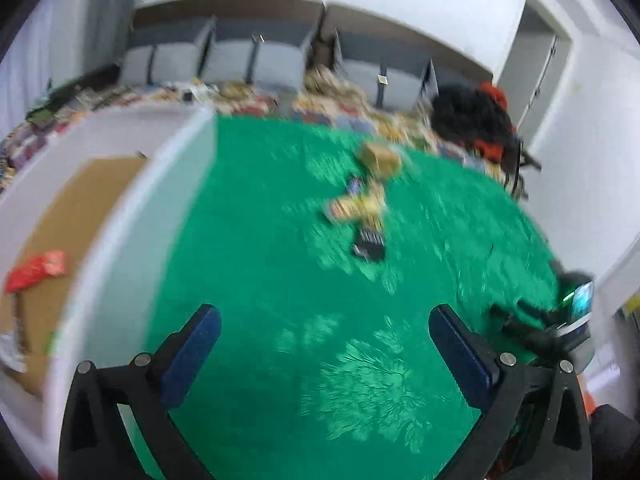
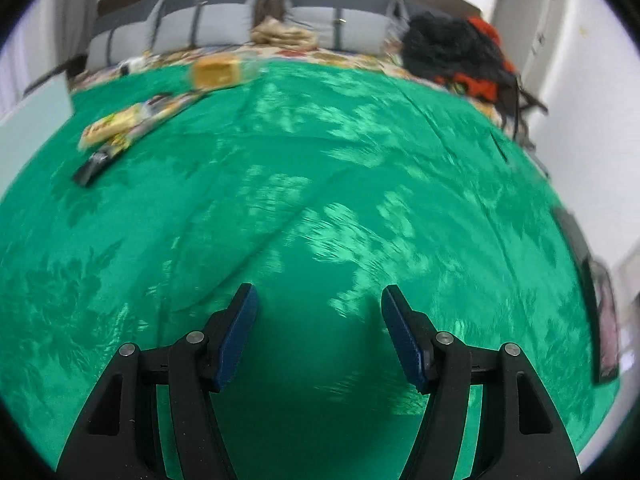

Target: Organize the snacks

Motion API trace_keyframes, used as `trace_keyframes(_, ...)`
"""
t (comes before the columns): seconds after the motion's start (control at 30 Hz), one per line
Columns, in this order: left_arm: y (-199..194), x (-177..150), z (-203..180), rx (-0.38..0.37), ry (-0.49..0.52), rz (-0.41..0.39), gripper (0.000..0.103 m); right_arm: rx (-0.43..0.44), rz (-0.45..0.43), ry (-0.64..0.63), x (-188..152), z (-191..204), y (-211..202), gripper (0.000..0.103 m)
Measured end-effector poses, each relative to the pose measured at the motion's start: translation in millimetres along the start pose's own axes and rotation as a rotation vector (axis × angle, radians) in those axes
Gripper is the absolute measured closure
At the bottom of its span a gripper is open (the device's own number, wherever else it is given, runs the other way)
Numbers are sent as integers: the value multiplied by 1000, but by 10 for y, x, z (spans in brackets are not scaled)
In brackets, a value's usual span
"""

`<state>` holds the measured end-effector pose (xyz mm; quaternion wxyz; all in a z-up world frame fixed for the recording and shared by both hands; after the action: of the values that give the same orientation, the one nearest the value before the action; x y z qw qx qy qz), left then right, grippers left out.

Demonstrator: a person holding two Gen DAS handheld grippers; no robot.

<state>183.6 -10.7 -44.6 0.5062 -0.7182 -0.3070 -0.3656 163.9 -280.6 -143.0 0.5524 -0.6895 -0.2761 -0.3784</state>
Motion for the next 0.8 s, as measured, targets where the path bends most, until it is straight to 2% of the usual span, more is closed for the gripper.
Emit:
trace_keyframes(0.1,492,-265,-72,41,12,81,0,-2,8,73,10,-104,16,35)
trace_keyframes(0.17,790,-384,-18,79,5,115,1,4,33,108,-46,-120,23,30)
trace_keyframes(0.3,1119,-610,62,134,17,144,1,19,35,118,-55,-99,27,25)
trace_keyframes(0.37,1177,-610,72,168,84,111,1,23,42,100,-75,-77,26,22)
trace_keyframes(0.47,1246,-657,42,182,138,129,0,21,44,95,-90,-59,35,22)
trace_keyframes(0.8,1245,-636,67,184,137,116,0,17,45,92,-91,-66,46,21)
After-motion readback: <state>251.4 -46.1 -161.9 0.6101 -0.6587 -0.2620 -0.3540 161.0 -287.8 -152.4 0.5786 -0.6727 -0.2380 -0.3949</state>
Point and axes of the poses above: each gripper's, at about its wrist camera, not at the fingertips, and y roughly the way its jaws point, z to its left, x to its top, the point moved 10 cm from there along y, roughly the way its jaws point, and after that the axes turned 15 degrees about -z, right-handed, at the moved point
